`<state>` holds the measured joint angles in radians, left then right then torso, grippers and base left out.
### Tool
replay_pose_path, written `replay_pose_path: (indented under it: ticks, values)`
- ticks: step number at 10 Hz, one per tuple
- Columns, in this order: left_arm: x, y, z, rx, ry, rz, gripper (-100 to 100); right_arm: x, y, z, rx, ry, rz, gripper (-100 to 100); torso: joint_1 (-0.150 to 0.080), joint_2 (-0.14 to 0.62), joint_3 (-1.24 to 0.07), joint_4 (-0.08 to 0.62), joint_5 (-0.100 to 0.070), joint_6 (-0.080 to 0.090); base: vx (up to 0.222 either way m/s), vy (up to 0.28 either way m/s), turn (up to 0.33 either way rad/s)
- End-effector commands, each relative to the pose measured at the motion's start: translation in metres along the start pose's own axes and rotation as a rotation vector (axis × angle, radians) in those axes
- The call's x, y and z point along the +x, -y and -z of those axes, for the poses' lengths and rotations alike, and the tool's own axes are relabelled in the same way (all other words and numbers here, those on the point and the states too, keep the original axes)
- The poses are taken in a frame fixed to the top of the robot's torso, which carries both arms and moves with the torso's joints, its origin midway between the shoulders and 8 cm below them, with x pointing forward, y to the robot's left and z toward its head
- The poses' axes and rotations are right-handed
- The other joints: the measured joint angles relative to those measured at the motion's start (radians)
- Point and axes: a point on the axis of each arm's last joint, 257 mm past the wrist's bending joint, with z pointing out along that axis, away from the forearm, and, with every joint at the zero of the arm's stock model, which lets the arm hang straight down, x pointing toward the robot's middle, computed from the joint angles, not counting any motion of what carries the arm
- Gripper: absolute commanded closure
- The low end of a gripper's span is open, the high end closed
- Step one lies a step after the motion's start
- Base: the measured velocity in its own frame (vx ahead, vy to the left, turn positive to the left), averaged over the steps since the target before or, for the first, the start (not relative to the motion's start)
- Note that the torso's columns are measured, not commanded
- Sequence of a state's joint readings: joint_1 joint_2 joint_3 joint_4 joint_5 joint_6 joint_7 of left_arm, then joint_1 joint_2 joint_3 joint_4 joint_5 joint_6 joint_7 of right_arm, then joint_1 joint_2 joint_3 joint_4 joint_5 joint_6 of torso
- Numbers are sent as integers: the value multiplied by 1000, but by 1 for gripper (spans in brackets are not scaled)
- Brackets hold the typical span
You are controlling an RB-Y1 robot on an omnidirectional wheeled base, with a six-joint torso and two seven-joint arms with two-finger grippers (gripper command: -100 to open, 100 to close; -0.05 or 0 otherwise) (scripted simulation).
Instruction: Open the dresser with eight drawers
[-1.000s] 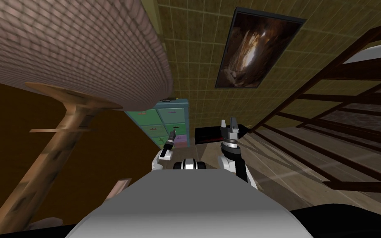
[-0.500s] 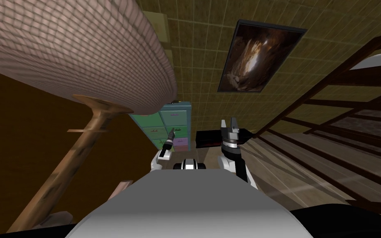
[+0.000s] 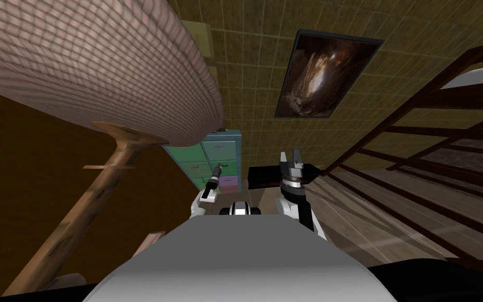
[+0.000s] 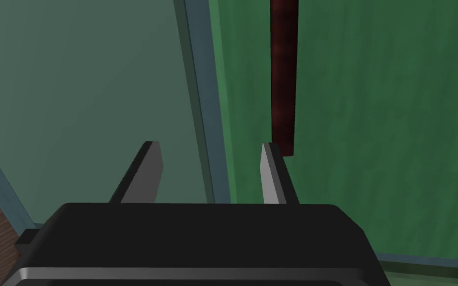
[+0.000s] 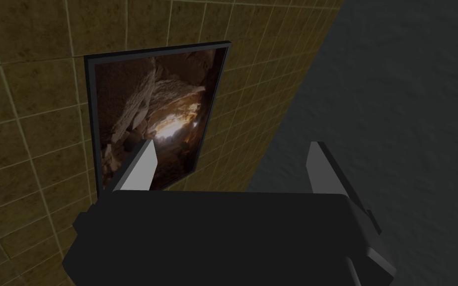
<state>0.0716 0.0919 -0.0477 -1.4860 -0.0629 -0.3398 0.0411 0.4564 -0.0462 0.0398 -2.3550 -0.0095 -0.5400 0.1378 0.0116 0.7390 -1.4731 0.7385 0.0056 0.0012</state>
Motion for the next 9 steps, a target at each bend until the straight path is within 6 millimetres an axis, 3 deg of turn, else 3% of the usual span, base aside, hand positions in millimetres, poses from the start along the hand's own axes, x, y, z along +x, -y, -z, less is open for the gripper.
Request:
replay_pose_path:
  ticks: [1,2,5,9]
  values:
    - [2,-3,3,1,0,4,100,0,0,0,0,0,0,0,-1,4,2,2,-1,-1,-24,18,-6]
    - [-15,-7,6,-7,15,-14,-100,0,0,0,0,0,0,0,-4,3,6,2,0,-2,37,-69,112]
    - [-32,-19,10,-34,43,-16,-100,0,0,0,0,0,0,0,-17,-1,0,0,-6,-1,72,-150,86]
    - [-21,-29,12,-54,73,49,-100,0,0,0,0,0,0,0,-11,3,-1,1,-6,-2,36,-90,33]
